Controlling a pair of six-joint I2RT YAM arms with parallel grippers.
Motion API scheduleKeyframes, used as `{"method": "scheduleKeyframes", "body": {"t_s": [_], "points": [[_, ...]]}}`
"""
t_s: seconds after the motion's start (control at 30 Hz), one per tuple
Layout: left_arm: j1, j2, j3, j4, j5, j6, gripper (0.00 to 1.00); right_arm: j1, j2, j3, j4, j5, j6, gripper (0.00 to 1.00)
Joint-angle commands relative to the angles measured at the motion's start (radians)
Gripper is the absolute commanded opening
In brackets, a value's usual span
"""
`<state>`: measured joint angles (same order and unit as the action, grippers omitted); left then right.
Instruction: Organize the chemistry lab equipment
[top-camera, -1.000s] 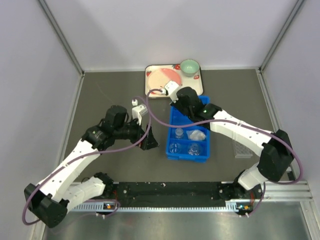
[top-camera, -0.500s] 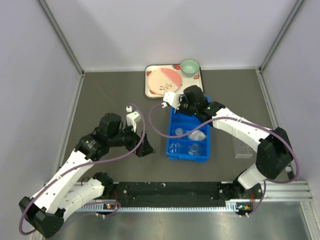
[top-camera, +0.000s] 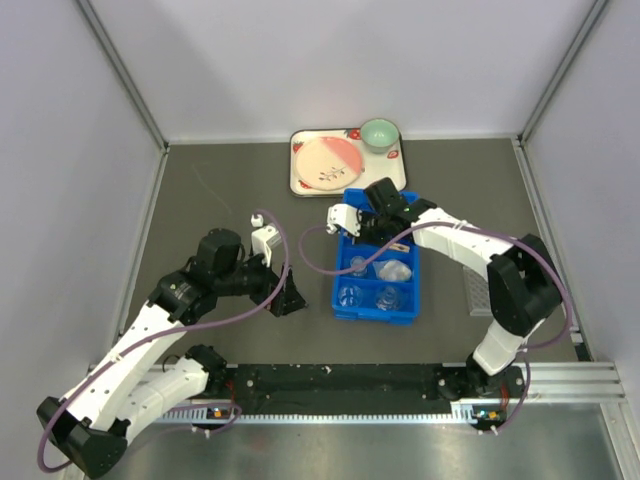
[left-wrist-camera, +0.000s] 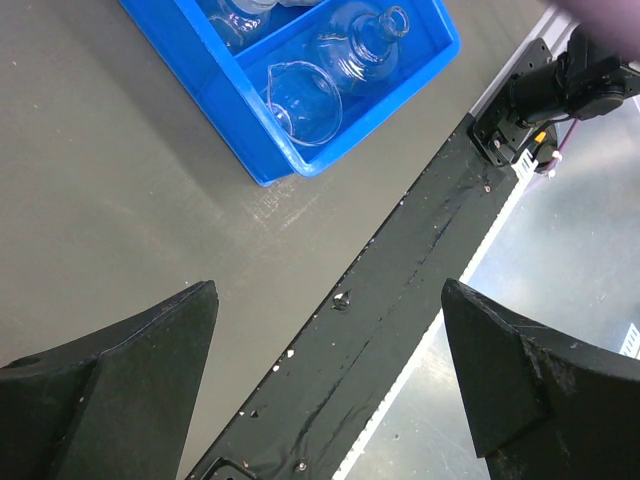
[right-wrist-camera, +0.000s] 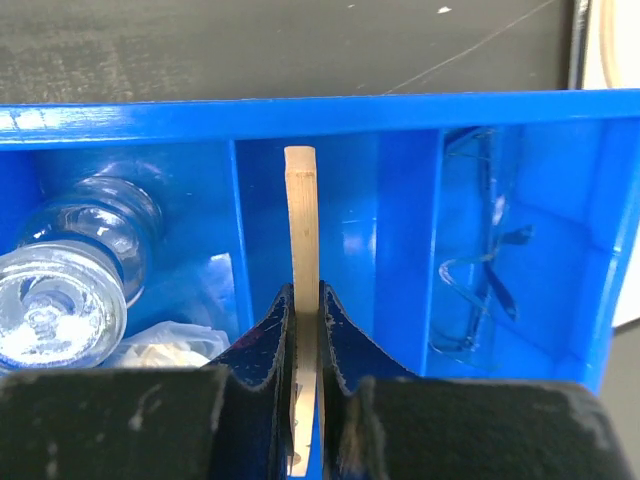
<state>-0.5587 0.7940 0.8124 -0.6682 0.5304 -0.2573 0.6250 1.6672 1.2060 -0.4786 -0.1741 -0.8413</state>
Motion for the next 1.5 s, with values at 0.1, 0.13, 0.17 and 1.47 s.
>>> {"method": "scheduleKeyframes", "body": {"t_s": [0.1, 0.13, 0.17, 1.47], "points": [[0.003, -0.015, 0.005, 0.001, 0.003, 0.018, 0.99, -0.011, 0.065, 0.085, -0.057, -0.041, -0.042, 0.0], [0.003, -0.013, 0.004, -0.001, 0.006, 0.016, 0.99, -0.011, 0.072, 0.089, -0.061, -0.032, -0.042, 0.0], [0.003, -0.013, 0.002, -0.001, 0.008, 0.016, 0.99, -0.011, 0.077, 0.092, -0.069, -0.03, -0.042, 0.0], [0.003, -0.022, -0.018, 0.007, 0.029, 0.012, 0.99, -0.056, 0.183, 0.214, -0.068, 0.058, 0.087, 0.26]]}}
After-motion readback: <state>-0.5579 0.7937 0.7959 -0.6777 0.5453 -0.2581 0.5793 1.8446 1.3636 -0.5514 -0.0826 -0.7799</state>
